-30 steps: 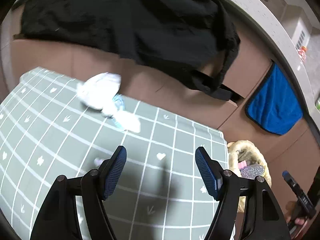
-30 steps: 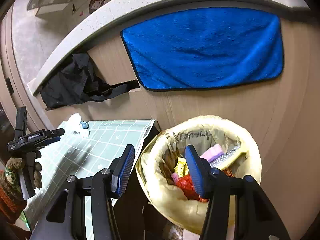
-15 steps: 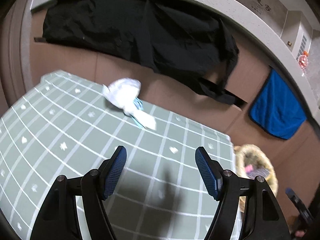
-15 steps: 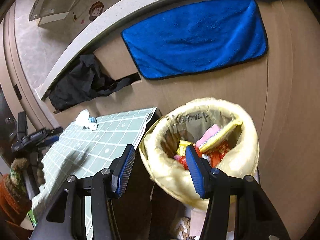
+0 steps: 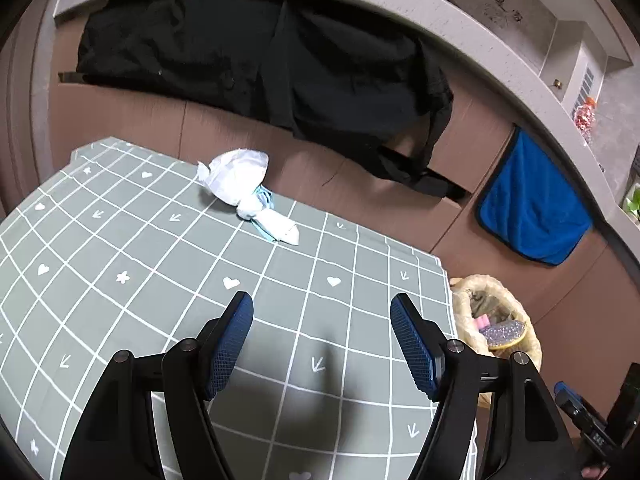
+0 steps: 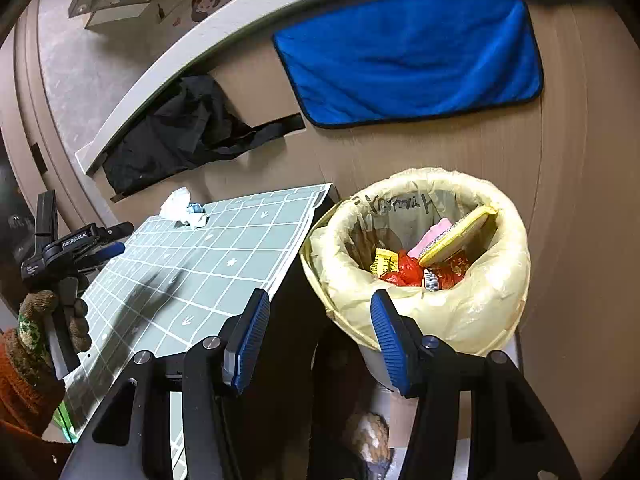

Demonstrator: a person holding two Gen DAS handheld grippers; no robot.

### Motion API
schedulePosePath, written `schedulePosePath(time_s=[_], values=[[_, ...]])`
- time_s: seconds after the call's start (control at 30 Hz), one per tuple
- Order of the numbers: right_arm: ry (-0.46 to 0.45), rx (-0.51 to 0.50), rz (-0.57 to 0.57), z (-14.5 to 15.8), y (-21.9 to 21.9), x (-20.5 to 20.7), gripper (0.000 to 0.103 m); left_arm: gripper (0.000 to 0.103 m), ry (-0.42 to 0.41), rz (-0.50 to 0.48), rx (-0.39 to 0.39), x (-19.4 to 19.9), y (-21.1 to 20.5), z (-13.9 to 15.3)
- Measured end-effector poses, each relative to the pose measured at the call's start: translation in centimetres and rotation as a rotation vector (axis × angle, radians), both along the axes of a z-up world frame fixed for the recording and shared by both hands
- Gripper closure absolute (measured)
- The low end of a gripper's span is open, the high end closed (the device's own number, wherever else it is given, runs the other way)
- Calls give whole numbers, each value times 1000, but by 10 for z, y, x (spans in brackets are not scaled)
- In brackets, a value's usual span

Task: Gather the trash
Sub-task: 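Grasp the white-blue tissue bundle on the table with the left gripper, then carry the tissue bundle over the bin and open the left gripper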

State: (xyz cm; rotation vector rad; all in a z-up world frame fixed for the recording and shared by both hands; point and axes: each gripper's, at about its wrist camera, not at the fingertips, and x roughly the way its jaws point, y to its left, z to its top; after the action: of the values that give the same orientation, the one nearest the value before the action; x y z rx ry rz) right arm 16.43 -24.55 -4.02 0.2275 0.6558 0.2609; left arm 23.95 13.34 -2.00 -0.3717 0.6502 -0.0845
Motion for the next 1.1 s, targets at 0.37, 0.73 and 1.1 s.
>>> schedulePosePath(time_s=[0.37, 0.73, 1.1], values=[[0, 14, -29, 8, 8, -17, 51, 32, 23, 105, 12, 64, 44, -23], [58, -29, 1, -9, 38, 29, 51, 32, 147, 171, 113, 176, 37, -59], [68, -23, 19, -12, 49, 49, 51, 59, 234, 155, 123, 181, 45, -69]])
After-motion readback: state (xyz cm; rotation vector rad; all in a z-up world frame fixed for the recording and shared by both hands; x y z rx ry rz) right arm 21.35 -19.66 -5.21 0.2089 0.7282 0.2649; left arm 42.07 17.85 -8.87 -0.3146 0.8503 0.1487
